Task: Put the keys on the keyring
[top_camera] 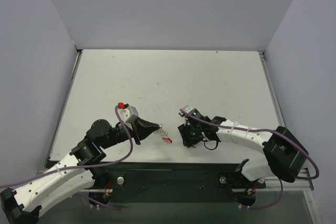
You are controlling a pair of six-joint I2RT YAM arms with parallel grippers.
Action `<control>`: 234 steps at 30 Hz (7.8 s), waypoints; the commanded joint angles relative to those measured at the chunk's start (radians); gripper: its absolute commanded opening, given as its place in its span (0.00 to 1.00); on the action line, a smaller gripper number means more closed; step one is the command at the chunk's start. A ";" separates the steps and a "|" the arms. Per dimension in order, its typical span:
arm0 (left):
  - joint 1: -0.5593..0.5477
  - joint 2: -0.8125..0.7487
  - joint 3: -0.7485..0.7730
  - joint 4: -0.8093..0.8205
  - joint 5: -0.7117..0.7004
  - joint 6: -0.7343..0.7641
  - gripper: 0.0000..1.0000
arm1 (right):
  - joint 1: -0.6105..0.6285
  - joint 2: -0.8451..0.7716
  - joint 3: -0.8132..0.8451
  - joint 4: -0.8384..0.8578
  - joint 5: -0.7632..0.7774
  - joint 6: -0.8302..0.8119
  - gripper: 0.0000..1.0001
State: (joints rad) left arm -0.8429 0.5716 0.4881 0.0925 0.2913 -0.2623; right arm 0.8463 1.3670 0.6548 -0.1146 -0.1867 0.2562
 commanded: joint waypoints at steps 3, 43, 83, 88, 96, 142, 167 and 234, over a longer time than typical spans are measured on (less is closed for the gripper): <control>0.004 -0.006 0.004 0.065 -0.004 -0.014 0.00 | 0.010 0.020 -0.012 -0.005 0.012 0.015 0.37; 0.004 -0.042 -0.013 0.081 0.054 0.017 0.00 | 0.020 -0.377 -0.064 0.133 -0.101 -0.181 0.00; -0.128 0.155 0.167 0.118 0.190 0.173 0.00 | -0.116 -0.456 0.209 0.118 -0.689 0.008 0.00; -0.148 0.178 0.185 0.089 0.149 0.202 0.00 | -0.116 -0.463 0.215 0.118 -0.704 0.018 0.00; -0.162 0.172 0.187 0.063 0.068 0.228 0.00 | -0.118 -0.476 0.226 0.118 -0.715 0.044 0.00; -0.193 0.140 0.170 0.070 -0.012 0.256 0.00 | -0.112 -0.459 0.247 0.075 -0.637 0.144 0.00; -0.240 0.169 0.162 0.084 -0.145 0.287 0.00 | -0.089 -0.456 0.273 0.024 -0.600 0.152 0.00; -0.418 0.165 0.201 0.023 -0.392 0.439 0.00 | -0.107 -0.464 0.255 0.038 -0.620 0.147 0.00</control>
State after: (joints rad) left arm -1.2495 0.7162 0.6262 0.0708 -0.0422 0.1642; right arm 0.7456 0.9134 0.8867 -0.1177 -0.7746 0.3969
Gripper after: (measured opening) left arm 0.023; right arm 0.026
